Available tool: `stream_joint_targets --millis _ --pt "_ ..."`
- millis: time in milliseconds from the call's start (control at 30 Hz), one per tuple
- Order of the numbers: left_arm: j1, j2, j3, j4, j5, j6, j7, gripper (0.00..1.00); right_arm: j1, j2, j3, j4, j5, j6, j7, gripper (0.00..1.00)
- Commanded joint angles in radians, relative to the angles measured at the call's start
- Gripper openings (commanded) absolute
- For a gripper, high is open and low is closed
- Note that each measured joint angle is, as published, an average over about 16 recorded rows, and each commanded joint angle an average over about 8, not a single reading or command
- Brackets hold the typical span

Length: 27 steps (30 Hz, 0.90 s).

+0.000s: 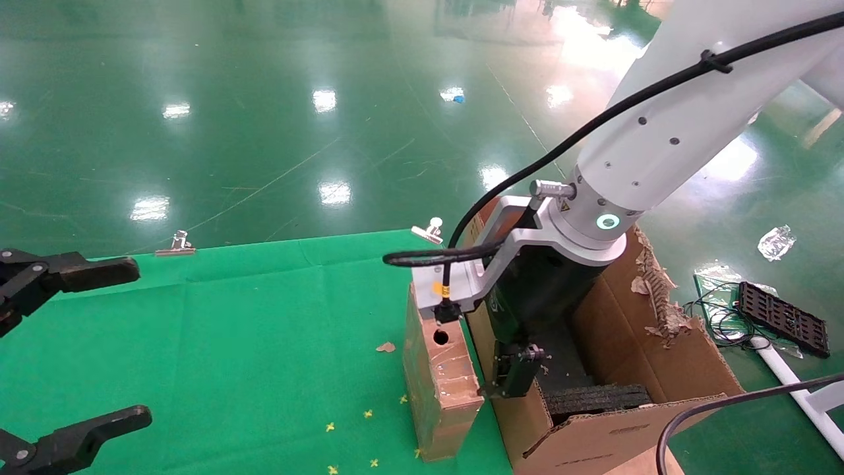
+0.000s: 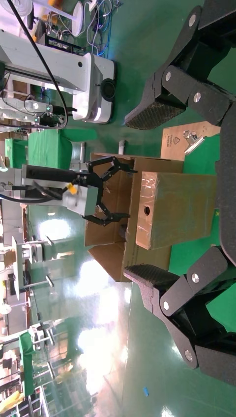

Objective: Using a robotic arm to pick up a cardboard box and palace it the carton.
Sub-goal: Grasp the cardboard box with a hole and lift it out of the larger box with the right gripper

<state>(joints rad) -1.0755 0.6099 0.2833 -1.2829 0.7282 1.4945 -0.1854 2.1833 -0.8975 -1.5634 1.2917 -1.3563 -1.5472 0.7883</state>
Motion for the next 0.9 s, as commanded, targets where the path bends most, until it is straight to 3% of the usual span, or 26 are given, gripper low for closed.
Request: stream_joint_targets --millis 33,267,533,900 --pt "0.0 0.0 0.0 0.0 0.0 0.0 0.0 1.0 0.004 -0.001 -0.012 -0.001 -0.001 0.011 0.016 1.0" --pt "0.0 0.0 0.001 0.0 0.0 0.0 0.0 1.0 0.003 -0.045 -0.02 -0.177 0.055 0.002 0.226 1.0" --pt "0.0 -0.001 0.001 0.0 -0.001 -0.001 0.001 1.0 0.001 -0.145 -0.094 -0.422 0.071 -0.026 0.463 1.0" --pt "0.0 -0.001 0.002 0.0 -0.001 -0.001 0.001 1.0 -0.08 -0.181 -0.112 -0.601 0.188 -0.018 0.506 1.0"
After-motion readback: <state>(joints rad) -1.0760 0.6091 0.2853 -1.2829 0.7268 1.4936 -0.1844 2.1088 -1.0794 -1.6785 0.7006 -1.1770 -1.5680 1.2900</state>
